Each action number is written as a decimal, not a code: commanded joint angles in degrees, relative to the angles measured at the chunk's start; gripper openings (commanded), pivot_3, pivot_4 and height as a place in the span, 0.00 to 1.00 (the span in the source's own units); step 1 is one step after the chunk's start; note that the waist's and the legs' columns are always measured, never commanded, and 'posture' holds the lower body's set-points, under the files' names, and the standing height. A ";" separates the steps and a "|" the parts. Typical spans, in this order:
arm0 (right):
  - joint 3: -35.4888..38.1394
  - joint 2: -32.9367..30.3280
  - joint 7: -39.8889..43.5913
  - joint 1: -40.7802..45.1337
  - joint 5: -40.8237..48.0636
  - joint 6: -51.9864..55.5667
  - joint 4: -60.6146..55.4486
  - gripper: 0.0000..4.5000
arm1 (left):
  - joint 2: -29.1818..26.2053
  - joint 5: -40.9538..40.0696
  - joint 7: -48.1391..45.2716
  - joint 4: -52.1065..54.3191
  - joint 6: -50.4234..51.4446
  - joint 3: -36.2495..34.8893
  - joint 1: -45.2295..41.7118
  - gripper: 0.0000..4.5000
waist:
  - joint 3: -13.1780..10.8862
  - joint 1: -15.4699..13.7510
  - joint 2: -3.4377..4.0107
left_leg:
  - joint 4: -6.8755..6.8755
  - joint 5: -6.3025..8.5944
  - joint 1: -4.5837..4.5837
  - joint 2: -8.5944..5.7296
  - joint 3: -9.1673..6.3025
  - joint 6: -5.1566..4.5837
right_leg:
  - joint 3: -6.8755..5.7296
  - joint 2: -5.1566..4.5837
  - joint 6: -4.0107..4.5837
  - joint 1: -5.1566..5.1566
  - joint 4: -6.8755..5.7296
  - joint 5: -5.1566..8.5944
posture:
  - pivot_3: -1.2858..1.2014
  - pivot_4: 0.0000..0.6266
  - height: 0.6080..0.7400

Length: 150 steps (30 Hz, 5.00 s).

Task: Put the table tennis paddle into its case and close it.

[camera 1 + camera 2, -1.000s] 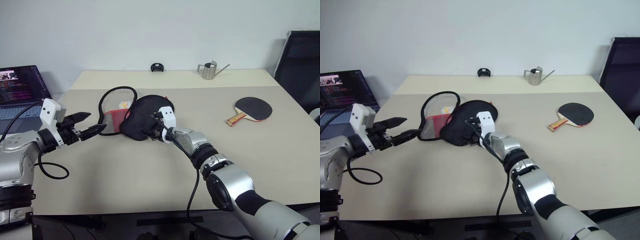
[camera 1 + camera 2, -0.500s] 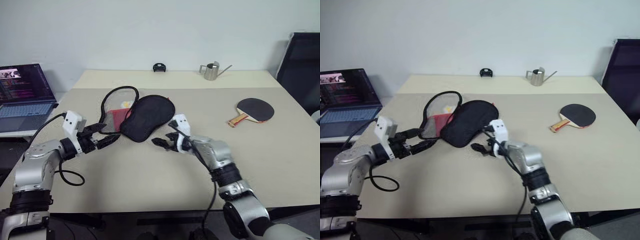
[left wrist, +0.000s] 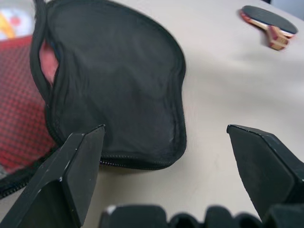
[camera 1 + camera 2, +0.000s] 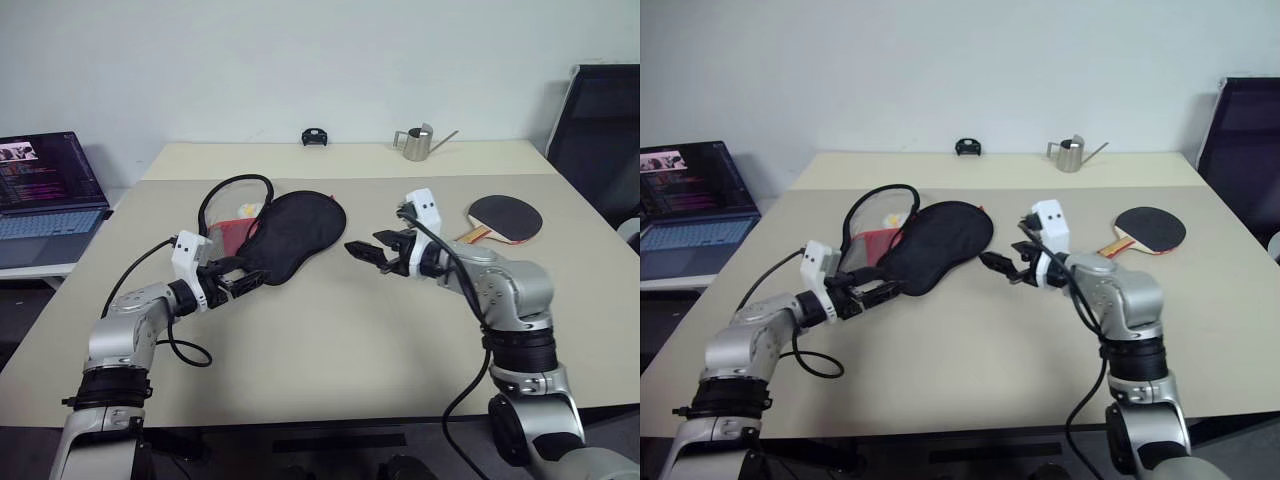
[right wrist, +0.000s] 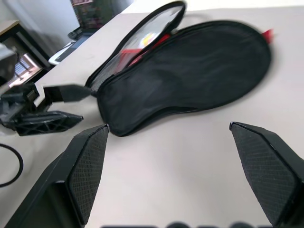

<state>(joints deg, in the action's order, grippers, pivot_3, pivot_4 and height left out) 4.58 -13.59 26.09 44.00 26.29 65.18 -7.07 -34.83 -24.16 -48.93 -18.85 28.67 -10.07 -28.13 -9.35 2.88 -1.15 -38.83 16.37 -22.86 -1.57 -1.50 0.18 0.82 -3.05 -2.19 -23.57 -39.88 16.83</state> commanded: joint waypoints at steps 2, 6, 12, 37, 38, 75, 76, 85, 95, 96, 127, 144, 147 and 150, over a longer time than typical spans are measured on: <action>2.79 -3.00 0.00 1.62 2.56 1.27 -3.84 0.99 | 1.21 -2.04 2.82 3.47 3.51 -2.19 1.80 1.00 | 0.00 0.01 0.00 | 0.00 0.00 -0.01 0.00 0.01 0.00 | 0.01 0.00 0.00 0.00 0.01 0.00 | 0.52 0.24 1.00; 3.69 -4.85 -0.46 1.36 3.65 2.29 -4.74 0.99 | 3.78 -3.80 6.74 4.15 6.83 -4.00 2.08 1.00 | 0.00 -0.22 -0.01 | 0.00 0.00 -0.02 0.00 0.00 0.00 | -0.01 -0.01 0.00 0.01 0.02 0.00 | 0.52 0.24 1.00; 4.48 -6.38 -0.74 1.55 4.87 3.07 -5.97 0.99 | 8.00 -6.29 12.28 2.42 9.64 -7.08 1.70 1.00 | 0.00 -0.37 -0.02 | -0.01 0.00 -0.02 0.00 0.00 0.00 | -0.01 -0.02 0.00 0.02 0.02 0.00 | 0.52 0.24 1.00; 3.04 -20.90 16.20 -0.60 18.77 -0.70 -16.28 1.00 | 15.37 -4.95 14.50 -16.03 9.32 -6.78 -14.14 0.91 | -0.01 -1.43 -0.08 | -0.04 -0.01 -0.04 -0.03 -0.18 -0.01 | -0.23 -0.05 0.04 0.27 0.35 -0.04 | 0.52 0.24 1.00; 3.06 -20.85 15.96 -0.68 18.81 -0.79 -16.31 1.00 | 15.80 -5.50 14.44 -15.29 10.02 -6.85 -14.10 0.87 | -0.01 -1.43 -0.08 | -0.04 -0.01 -0.05 -0.03 -0.18 -0.01 | -0.23 -0.05 0.04 0.27 0.37 -0.04 | 0.52 0.24 1.00; 5.47 -26.36 11.51 -5.17 23.49 -0.78 -19.45 1.00 | 33.14 -4.77 9.65 -19.12 11.07 3.90 -22.56 0.01 | -0.05 -1.99 -0.14 | 0.01 -0.01 -0.15 -0.03 -0.17 -0.01 | -0.27 -0.03 0.00 0.35 0.77 -0.06 | 0.52 0.24 1.00; 5.48 -26.48 11.36 -5.23 23.62 -0.75 -19.52 1.00 | 33.95 -4.47 9.74 -20.54 10.12 3.79 -23.24 0.01 | -0.05 -2.04 -0.15 | 0.01 -0.01 -0.16 -0.03 -0.17 -0.01 | -0.27 -0.03 0.00 0.35 0.79 -0.06 | 0.52 0.24 1.00; 5.77 -27.55 9.92 -6.29 25.03 -0.56 -20.39 1.00 | 38.98 -1.41 11.01 -32.65 1.46 2.70 -29.54 0.01 | -0.09 -2.47 -0.22 | 0.01 0.00 -0.16 -0.03 -0.15 -0.03 | -0.28 -0.03 0.00 0.35 0.80 -0.06 | 0.52 0.24 1.00; 5.86 -28.38 8.84 -7.07 25.84 -0.87 -20.65 1.00 | 39.73 0.99 7.41 -29.50 2.69 5.51 -28.70 0.23 | -0.11 -2.56 -0.24 | 0.02 0.00 -0.16 -0.03 -0.15 -0.03 | -0.28 -0.03 -0.01 0.35 0.80 -0.06 | 0.52 0.24 1.00; 5.85 -28.48 8.86 -7.09 25.86 -0.92 -20.61 1.00 | 39.36 0.98 7.39 -27.95 3.56 5.86 -28.12 0.32 | -0.11 -2.55 -0.24 | 0.02 0.00 -0.16 -0.03 -0.15 -0.03 | -0.28 -0.03 -0.01 0.35 0.80 -0.06 | 0.52 0.24 1.00; 3.81 -28.66 7.53 -8.08 23.06 -0.55 -14.84 1.00 | 5.23 -10.55 -8.21 27.79 20.64 8.54 -3.81 0.72 | -0.12 -2.42 -0.19 | 0.00 -0.01 -0.08 0.03 -0.14 -0.02 | -0.19 0.01 0.00 0.38 0.78 -0.09 | 0.52 0.24 1.00; -4.22 -17.41 -1.58 -6.11 10.88 -3.54 -2.68 1.00 | -9.78 -5.53 -11.65 14.92 4.83 0.15 -3.94 0.72 | -0.13 -2.35 -0.20 | 0.03 0.02 -0.11 0.04 -0.11 -0.07 | -0.21 0.00 0.02 0.35 0.83 -0.10 | 0.52 0.24 1.00; -5.56 -14.91 -3.65 -5.31 6.64 -6.04 1.91 1.00 | -10.88 -5.74 -13.77 15.07 3.66 -0.06 -2.67 0.72 | -0.13 -2.23 -0.19 | 0.03 0.01 -0.12 0.04 -0.10 -0.05 | -0.21 0.00 0.03 0.32 0.83 -0.10 | 0.52 0.24 1.00; -7.36 -11.47 -6.41 -3.85 1.21 -10.53 7.91 1.00 | -11.03 -5.33 -13.92 14.35 2.78 -0.31 -2.56 0.72 | -0.13 -1.93 -0.19 | 0.03 0.00 -0.12 0.04 -0.10 -0.05 | -0.22 0.01 0.03 0.32 0.81 -0.10 | 0.52 0.24 1.00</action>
<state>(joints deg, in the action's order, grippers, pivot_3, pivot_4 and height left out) -2.22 -25.76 21.03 38.27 30.16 58.14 -0.61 -44.87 -29.03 -62.29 -5.63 32.98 -8.41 -30.18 -9.49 0.95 -1.34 -38.80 16.38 -22.98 -1.53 -1.59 0.12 0.60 -3.04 -2.16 -23.25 -39.08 16.73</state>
